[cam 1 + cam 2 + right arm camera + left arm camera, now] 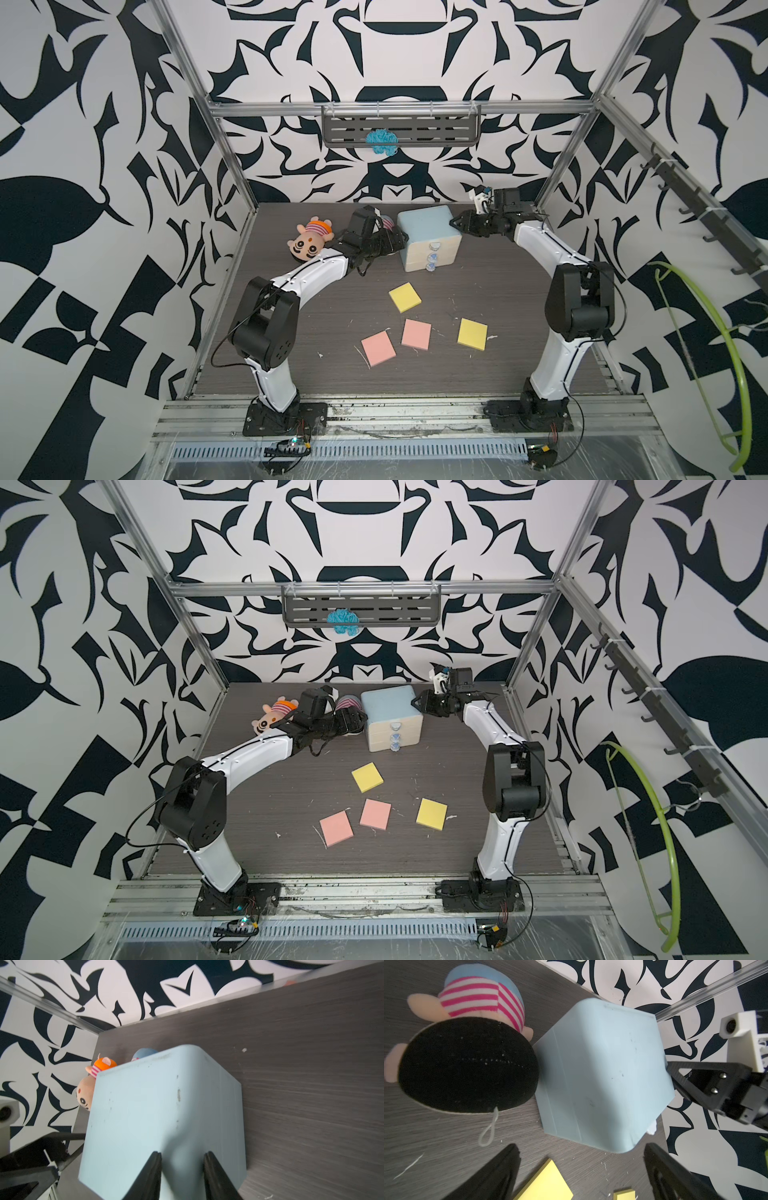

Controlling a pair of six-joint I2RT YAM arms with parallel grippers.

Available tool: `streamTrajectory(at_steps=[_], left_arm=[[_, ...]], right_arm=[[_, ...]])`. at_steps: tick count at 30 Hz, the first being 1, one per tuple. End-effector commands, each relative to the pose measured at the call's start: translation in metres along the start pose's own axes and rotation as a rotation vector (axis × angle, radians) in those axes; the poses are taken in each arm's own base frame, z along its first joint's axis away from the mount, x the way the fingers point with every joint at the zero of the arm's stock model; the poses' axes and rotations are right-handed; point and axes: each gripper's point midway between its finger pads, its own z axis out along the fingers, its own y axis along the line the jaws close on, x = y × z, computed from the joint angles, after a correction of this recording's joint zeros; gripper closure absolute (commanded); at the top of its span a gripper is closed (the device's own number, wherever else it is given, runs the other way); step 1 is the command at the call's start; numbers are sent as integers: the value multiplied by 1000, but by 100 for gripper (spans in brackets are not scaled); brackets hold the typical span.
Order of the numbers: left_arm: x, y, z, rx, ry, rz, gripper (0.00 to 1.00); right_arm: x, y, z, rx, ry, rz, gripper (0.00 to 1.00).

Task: Please put the sticky notes in the drawer by color
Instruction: Adjust the storage box at the center of the board.

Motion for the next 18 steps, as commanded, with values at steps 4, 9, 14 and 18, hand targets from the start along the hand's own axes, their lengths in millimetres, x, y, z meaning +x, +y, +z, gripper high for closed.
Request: streamTrajectory(at_steps=[4,9,14,18], left_arm=[[-15,-18,-2,22,-20,4,1],[-23,-26,7,22,-16,36,1],[-28,-24,21,-20,23,80,8],[-25,-21,29,-21,43,80,11]], right_arm=[[-3,39,-27,1,-51,-83,56],[12,28,-62,123,-154,-87,42],[63,31,-69,72,-177,0,39],[98,44,-51,33,-229,-3,39]])
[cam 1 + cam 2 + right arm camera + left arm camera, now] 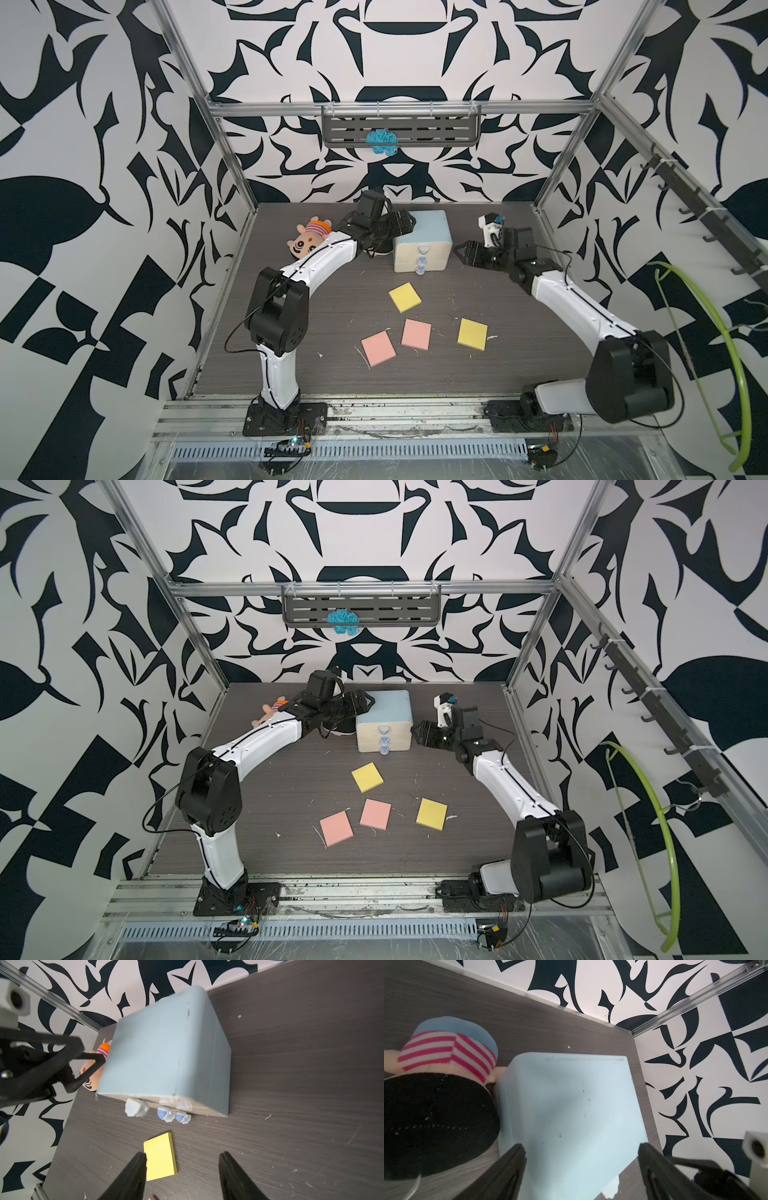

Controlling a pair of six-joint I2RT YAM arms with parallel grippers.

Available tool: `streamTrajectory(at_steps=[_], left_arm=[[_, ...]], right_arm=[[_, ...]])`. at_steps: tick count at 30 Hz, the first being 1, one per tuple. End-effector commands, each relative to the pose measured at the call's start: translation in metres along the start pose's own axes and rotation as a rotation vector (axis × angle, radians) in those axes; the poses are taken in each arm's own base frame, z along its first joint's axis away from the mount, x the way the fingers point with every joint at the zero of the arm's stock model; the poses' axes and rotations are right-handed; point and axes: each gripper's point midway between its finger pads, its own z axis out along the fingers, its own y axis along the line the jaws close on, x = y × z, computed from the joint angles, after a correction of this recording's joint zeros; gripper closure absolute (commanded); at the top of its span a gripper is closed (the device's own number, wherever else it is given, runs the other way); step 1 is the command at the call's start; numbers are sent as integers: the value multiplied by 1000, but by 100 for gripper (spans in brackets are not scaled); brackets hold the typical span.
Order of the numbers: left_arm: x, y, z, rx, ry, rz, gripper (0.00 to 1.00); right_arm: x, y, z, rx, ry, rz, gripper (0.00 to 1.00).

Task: Please put the sticky notes in the drawer by color
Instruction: Adjust the storage box at the center of the board, then open the drawer in the storage box.

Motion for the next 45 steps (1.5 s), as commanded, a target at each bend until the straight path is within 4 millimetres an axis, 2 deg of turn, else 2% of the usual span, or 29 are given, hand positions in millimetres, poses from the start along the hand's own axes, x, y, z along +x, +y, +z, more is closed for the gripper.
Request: streamTrajectory(at_steps=[1,3,4,7,13,19,27,33,36,38,42,45], left_arm=[[15,12,10,-39,64,13,12],[17,14,13,-43,72,11,14],[19,15,15,-43,81,8,20],[24,16,20,-37,101,-9,24],[34,17,23,-40,131,-26,32],[43,16,29,-35,154,-53,40],[52,16,37,-37,182,-71,45],[53,19,38,-50,188,-76,47],[54,19,39,-53,192,-76,47],[55,19,40,-55,198,-77,47],[54,19,41,-53,201,-78,47],[55,18,42,-52,203,-78,47]], right_arm=[[8,23,13,-52,-117,9,39],[20,33,25,-74,-142,12,40],[25,38,32,-85,-153,10,40],[38,46,57,-111,-147,2,41],[28,49,80,-133,-213,8,46],[14,52,93,-139,-259,-19,50],[1,50,110,-132,-314,-35,54],[-3,39,119,-76,-335,-40,61],[-6,31,120,-34,-358,-36,60],[-8,30,120,-27,-364,-42,57],[-9,30,123,-24,-369,-49,57],[-11,28,125,-15,-374,-47,69]])
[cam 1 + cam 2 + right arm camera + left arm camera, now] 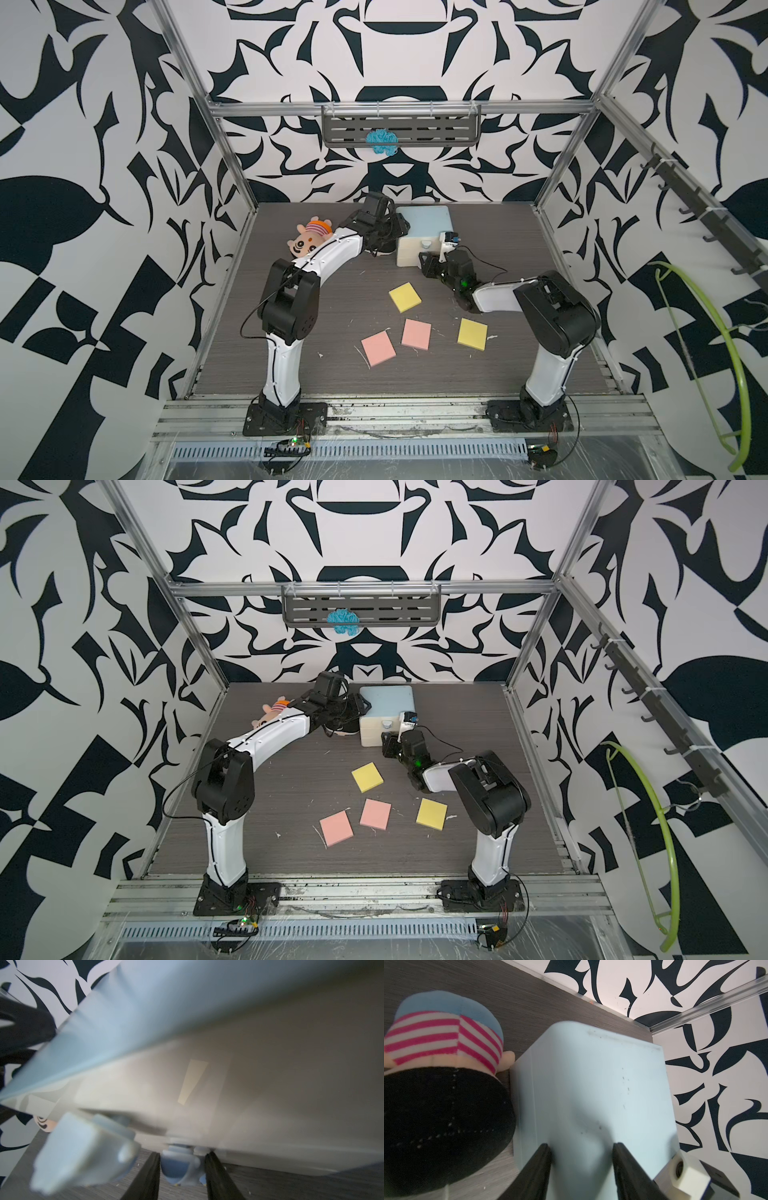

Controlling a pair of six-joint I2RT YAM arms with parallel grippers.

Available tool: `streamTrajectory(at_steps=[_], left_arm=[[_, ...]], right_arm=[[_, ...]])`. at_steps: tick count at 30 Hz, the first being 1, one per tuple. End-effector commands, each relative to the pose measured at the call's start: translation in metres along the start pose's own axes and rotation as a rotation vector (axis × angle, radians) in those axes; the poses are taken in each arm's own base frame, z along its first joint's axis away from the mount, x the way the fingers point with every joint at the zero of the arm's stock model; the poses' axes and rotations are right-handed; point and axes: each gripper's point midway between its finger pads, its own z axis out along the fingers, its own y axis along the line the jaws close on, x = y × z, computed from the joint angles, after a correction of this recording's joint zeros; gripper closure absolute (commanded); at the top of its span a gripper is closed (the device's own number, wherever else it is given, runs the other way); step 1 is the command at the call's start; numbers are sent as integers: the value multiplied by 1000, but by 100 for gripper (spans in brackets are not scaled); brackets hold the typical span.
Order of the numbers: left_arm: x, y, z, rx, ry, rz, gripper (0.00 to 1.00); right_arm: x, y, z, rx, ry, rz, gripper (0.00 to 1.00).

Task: Please put the sticky notes in the drawer by color
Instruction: Open the drawer in the storage box.

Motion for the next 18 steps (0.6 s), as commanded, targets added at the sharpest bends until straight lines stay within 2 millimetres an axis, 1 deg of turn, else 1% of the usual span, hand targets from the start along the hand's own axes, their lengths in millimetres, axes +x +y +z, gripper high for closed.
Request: streamTrajectory(at_steps=[1,5,8,12,18], left_arm=[[43,3,17,-5,151,-11,47],[44,4,17,-9,154,-9,47],[43,4,17,-11,154,-10,47],[44,4,17,-12,154,-15,47],[44,4,19,-12,155,-22,47]], right_arm=[[-31,18,5,-43,-94,-6,72],[-27,21,4,-59,-79,-7,80],[-22,22,-2,-69,-61,-11,85],[-10,22,-12,-84,-22,-21,87],[7,21,-30,-93,21,-29,87]])
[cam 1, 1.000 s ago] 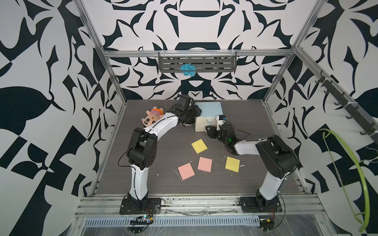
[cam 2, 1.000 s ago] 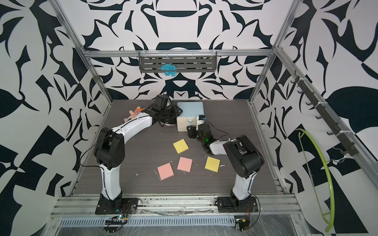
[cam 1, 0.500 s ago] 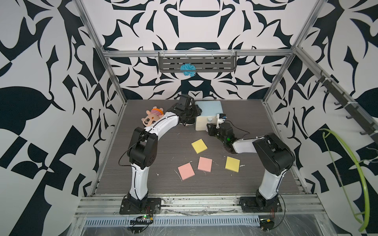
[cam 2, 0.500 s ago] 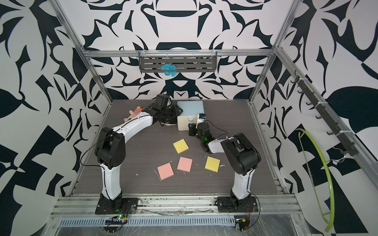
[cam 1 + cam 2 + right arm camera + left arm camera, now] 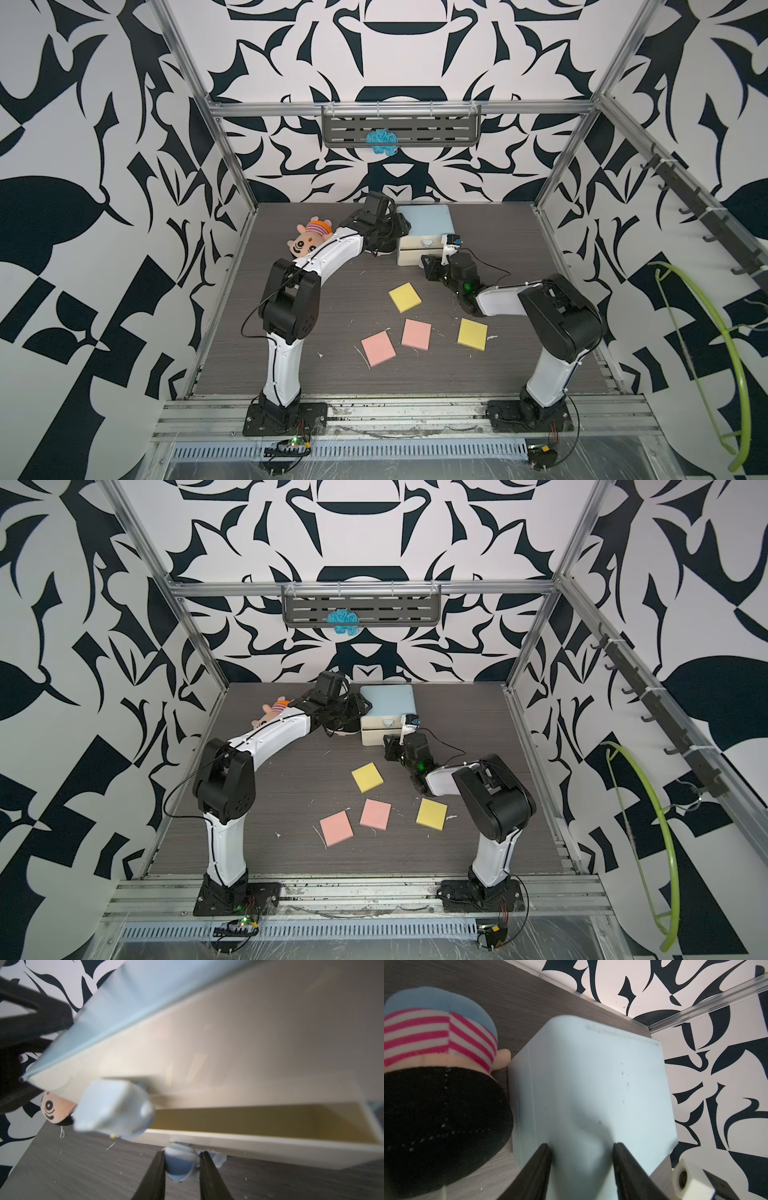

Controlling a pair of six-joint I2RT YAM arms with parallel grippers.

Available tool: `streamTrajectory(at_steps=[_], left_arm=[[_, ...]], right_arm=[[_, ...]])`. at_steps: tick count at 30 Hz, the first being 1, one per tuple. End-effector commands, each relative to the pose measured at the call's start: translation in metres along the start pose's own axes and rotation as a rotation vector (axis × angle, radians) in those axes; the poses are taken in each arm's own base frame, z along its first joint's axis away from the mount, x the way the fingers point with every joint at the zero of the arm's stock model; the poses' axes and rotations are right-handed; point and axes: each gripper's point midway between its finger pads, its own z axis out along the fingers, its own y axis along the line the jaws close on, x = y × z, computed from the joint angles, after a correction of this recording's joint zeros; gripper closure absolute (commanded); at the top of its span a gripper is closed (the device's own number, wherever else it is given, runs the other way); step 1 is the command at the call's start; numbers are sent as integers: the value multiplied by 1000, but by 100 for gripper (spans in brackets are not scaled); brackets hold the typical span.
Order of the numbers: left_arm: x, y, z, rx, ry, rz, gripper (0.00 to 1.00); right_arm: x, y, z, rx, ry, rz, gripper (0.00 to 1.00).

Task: Please put the sticky notes in the drawer by color
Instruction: Open the drawer in the storage box.

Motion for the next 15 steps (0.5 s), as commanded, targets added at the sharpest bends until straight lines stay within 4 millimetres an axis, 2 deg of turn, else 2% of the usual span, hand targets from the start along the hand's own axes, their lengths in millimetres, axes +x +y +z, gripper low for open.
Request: streamTrajectory(at_steps=[1,7,15], left_arm=[[42,7,19,-19,145,-20,47],[42,6,18,-15,146,-23,47],[43,5,18,-13,147,-25,46]], right_arm=[[1,18,-15,-65,4,-14,87],[18,17,-36,-50,35,-13,87],[30,14,-59,-25,66,-10,87]])
